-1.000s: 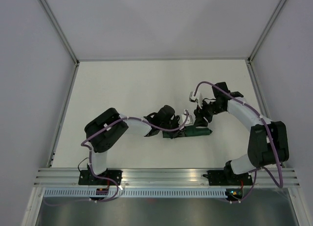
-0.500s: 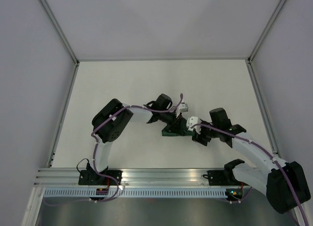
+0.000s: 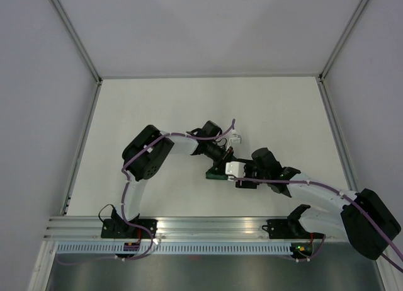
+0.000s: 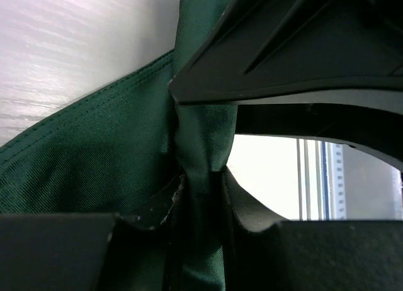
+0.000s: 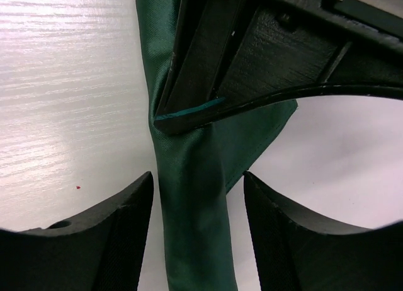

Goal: Fold the napkin, place the utensils inside, and roll it up
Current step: Roll the napkin with the utensil

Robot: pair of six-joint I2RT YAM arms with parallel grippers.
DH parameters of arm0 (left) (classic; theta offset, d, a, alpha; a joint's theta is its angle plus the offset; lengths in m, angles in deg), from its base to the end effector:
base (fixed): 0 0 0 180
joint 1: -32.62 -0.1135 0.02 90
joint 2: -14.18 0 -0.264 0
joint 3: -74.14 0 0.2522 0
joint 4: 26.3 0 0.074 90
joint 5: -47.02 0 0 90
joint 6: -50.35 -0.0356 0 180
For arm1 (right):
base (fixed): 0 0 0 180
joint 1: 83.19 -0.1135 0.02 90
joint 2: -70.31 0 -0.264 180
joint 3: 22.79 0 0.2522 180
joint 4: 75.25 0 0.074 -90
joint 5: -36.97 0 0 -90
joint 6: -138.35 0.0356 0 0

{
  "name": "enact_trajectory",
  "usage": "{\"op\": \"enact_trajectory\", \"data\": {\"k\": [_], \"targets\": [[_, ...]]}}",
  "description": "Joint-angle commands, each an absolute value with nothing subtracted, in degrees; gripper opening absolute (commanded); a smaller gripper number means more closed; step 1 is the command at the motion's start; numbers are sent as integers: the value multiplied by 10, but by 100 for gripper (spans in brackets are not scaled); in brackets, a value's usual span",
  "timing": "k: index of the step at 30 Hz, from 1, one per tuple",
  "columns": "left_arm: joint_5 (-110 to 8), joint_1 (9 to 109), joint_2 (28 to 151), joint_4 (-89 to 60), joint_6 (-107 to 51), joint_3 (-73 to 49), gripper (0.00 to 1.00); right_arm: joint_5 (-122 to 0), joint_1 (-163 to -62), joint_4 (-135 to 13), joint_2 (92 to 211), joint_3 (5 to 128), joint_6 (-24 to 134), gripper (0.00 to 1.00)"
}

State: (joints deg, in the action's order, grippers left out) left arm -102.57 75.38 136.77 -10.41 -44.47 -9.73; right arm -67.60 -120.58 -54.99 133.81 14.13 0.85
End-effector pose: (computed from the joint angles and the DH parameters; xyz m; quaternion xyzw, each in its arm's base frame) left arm 0.2818 -0.3024 0.1032 0.4717 0.6956 -0.5334 0.0956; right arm 0.1550 0.1297 0.1578 -0.6569 0.6492 0.0853 0.3738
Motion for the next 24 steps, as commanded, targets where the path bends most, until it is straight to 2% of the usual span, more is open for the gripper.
{"op": "enact_trajectory", "data": {"k": [1,3,6,7,10,11,13,24], "targets": [[-972,757,1412,-22,-443,-81,8,-648,-1216,-576,1353,141,16,64],[-972,756,1413,-22,-442,-83,11,-648,-1216,-575,1357,140,16,62],[-968,756,1409,-22,-437,-84,16,-650,-1216,-564,1367,143,15,53],[-963,756,1407,-22,-436,-84,19,-650,-1216,-560,1369,144,15,44],[-948,756,1392,-30,-426,-81,29,-654,-1217,-534,1375,150,15,26],[-945,755,1385,-35,-423,-79,34,-656,-1217,-529,1377,151,14,23],[-942,755,1360,-58,-407,-70,37,-660,-1217,-512,1385,157,13,17],[-860,740,1246,-147,-325,-34,43,-733,-1185,-430,1435,202,1,12]]}}
